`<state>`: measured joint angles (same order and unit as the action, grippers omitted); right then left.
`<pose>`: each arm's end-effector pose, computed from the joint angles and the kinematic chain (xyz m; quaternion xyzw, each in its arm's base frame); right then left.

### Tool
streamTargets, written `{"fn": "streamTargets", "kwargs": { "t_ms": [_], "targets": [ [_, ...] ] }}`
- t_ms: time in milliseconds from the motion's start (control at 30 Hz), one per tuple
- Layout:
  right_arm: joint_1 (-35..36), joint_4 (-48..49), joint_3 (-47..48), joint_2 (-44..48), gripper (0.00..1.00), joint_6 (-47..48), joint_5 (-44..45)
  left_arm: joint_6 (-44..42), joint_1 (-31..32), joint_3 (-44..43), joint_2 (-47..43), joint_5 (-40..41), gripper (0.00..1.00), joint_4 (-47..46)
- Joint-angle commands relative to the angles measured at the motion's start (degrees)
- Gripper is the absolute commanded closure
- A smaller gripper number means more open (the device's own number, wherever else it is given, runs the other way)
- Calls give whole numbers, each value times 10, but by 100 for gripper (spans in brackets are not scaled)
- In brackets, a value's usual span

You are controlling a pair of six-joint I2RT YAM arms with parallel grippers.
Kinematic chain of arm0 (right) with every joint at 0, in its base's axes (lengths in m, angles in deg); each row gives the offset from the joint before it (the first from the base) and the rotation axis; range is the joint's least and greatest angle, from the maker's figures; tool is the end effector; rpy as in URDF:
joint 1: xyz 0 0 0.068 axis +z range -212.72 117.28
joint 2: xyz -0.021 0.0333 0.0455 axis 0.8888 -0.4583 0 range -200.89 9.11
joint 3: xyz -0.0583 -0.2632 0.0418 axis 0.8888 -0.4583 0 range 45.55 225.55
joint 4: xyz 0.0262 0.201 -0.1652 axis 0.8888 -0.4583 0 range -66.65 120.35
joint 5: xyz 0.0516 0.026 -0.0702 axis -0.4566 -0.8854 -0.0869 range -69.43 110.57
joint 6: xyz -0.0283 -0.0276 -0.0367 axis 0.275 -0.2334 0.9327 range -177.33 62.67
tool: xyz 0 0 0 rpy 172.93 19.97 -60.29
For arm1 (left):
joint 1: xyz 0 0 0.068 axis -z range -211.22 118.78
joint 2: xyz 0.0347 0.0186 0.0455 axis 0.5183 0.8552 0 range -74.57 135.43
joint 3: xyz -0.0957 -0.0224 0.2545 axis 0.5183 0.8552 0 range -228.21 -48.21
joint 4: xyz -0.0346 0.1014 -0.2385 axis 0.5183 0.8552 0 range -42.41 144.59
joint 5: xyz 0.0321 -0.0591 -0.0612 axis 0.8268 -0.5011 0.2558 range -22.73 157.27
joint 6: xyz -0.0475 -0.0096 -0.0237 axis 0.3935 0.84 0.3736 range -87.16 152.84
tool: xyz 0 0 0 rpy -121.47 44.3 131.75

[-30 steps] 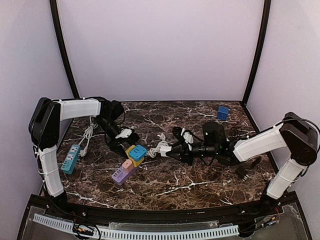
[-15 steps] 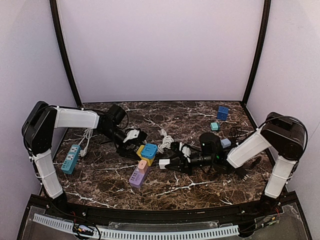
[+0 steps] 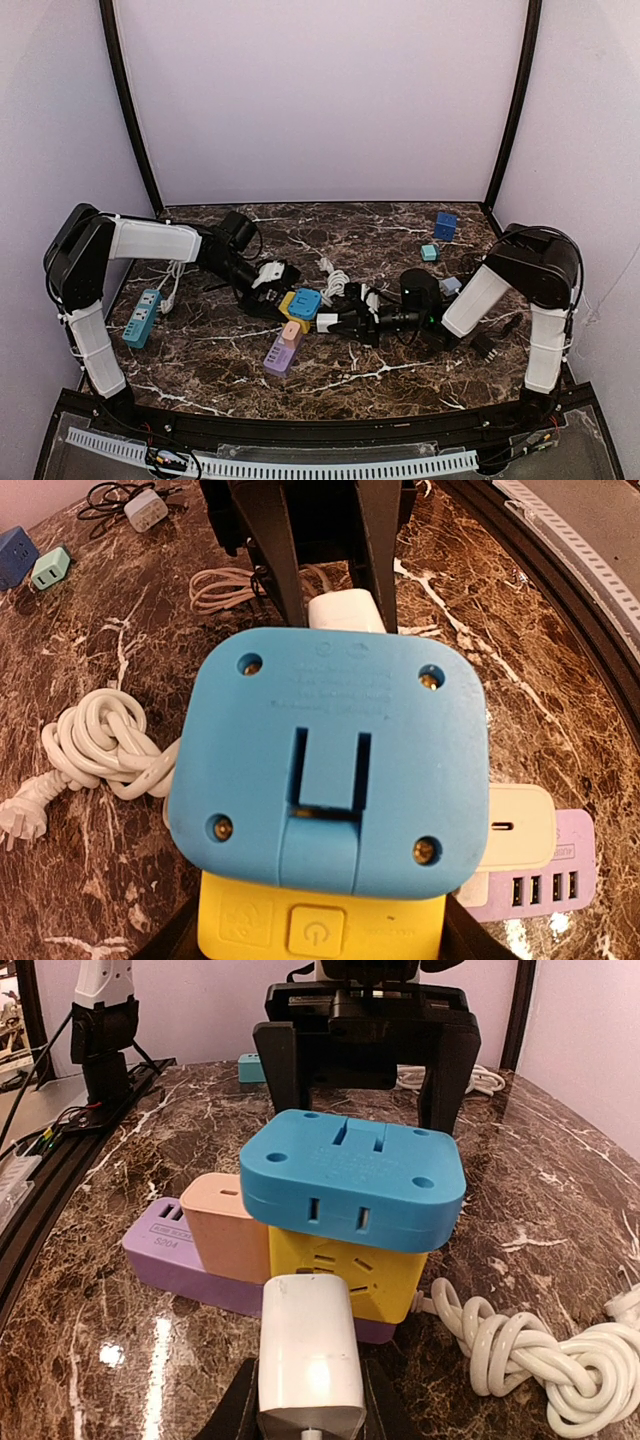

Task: Insert the plug
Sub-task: Insert the plug into the socket.

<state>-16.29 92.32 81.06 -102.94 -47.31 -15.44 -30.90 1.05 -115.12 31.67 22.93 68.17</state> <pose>0.2150 0.2563 0.1079 -0.5224 0.5735 0.4140 0.4762 0.3007 -0.2193 0.1721 0.7302 0.5256 -0.2855 0.3303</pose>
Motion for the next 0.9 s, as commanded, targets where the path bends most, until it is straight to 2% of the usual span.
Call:
{"fn": "streamTargets", "kwargs": {
  "t_ms": [0,367,667,867],
  "targets": [
    [-5,65,19,-24,100,-7,13,-22,11,13,23,89,99,-22],
    [-6,77,27,-19,100,-29,19,-6,25,12,31,107,99,-27],
    [-5,104,43,-34,100,-62,36,57,45,14,35,168,99,-50],
    [-4,117,39,-25,100,-70,43,64,49,20,32,195,99,-60]
  ]
}}
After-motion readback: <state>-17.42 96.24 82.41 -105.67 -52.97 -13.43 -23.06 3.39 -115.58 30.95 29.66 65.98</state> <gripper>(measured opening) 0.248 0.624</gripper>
